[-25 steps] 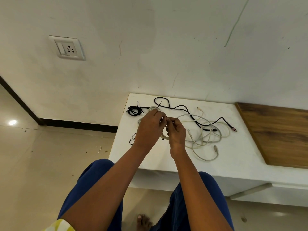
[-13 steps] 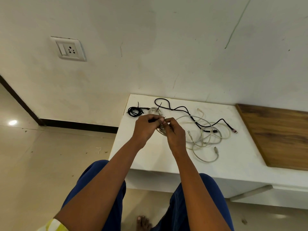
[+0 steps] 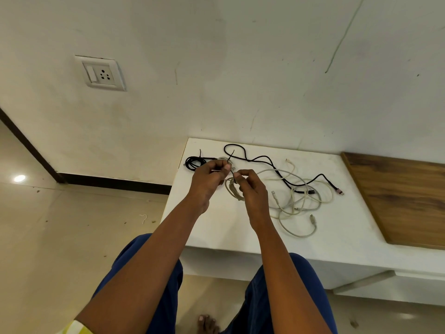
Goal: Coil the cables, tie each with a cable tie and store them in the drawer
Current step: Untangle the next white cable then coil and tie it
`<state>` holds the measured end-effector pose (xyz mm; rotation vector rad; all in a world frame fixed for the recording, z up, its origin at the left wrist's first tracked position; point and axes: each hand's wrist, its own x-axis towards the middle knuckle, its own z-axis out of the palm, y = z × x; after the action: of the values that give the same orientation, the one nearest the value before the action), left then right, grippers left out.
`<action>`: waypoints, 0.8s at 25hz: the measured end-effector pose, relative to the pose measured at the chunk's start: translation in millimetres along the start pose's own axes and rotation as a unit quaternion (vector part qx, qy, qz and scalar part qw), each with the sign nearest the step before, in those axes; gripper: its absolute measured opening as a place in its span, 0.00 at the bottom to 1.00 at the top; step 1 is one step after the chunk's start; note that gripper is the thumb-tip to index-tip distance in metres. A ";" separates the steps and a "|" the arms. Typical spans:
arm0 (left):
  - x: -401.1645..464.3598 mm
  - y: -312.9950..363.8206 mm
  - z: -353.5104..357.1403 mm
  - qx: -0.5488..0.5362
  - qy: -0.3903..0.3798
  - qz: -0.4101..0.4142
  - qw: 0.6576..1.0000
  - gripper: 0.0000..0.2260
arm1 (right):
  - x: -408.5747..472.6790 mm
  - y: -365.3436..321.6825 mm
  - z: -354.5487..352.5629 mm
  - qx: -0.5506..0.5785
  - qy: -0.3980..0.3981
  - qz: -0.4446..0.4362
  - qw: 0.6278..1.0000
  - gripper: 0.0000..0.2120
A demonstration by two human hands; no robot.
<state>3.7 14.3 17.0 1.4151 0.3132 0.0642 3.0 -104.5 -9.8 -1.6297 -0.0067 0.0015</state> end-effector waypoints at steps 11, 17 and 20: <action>-2.7 -9.8 10.0 0.050 0.017 0.078 0.996 0.10 | 3.3 1.6 -0.2 -0.136 0.025 0.024 0.990 0.07; -0.1 -18.7 12.2 0.064 0.024 0.055 0.996 0.04 | 4.6 7.2 -0.4 -0.174 0.030 0.052 0.983 0.08; 3.2 -19.4 5.8 0.017 -0.008 0.033 0.999 0.05 | 3.7 13.0 0.1 -0.023 0.005 0.111 0.993 0.08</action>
<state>5.4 6.3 -1.8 1.4587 0.2561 0.1012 6.8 -105.2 -22.7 -1.6683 0.1839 0.1662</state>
